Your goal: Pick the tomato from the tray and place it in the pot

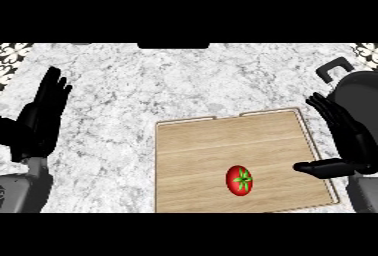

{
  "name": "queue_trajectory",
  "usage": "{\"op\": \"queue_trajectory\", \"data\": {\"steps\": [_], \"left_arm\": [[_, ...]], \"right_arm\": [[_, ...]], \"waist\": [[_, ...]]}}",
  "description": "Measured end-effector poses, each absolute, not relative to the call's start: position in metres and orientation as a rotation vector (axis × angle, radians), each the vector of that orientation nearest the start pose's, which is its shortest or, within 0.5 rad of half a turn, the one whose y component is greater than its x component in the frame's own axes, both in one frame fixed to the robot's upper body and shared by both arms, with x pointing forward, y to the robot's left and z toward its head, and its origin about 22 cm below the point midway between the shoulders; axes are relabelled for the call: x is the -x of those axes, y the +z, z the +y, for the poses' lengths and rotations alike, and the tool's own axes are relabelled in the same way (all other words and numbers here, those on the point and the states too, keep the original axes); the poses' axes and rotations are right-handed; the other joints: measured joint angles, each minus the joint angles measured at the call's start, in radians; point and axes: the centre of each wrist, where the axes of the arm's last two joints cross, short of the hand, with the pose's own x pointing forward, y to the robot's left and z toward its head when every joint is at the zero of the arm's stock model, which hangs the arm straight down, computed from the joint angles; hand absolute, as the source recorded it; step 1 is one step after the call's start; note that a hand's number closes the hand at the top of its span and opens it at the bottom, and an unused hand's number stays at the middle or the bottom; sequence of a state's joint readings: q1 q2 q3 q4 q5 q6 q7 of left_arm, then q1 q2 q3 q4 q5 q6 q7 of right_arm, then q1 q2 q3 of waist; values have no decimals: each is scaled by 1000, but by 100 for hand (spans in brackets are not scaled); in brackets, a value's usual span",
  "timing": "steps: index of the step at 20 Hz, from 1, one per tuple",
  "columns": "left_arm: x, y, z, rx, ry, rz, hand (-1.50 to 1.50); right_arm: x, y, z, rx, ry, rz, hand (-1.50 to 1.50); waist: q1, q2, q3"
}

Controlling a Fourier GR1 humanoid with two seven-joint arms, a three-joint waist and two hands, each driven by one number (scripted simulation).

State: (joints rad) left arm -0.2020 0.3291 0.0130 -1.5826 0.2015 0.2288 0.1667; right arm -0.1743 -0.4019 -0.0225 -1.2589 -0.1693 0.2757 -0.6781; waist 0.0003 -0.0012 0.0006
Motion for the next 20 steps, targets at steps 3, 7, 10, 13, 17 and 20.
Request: {"op": "queue_trajectory", "data": {"steps": [3, 7, 10, 13, 17, 20], "left_arm": [[-285, 80, 281, -208, 69, -1609, 0], [-281, 80, 278, -203, 71, -1606, 0], [-279, 77, 278, -206, 71, -1604, 0], [-283, 82, 281, -211, 70, -1604, 0], [-284, 79, 280, -213, 72, -1605, 0], [-283, 82, 281, -209, 69, -1612, 0]], "right_arm": [[-282, 30, -339, -157, 531, -1994, -150], [-286, 64, -334, -150, 806, -1868, -150], [-284, 82, -316, -125, 983, -1776, -150], [-277, 92, -300, -112, 1107, -1693, -150], [-263, 100, -271, -105, 1200, -1599, -150], [-256, 104, -258, -106, 1218, -1559, -150]], "waist": [[-2, -2, -1], [-2, -5, -3], [-3, -5, -3], [-5, -3, -2], [-5, -2, -2], [-3, -1, -1]]}}
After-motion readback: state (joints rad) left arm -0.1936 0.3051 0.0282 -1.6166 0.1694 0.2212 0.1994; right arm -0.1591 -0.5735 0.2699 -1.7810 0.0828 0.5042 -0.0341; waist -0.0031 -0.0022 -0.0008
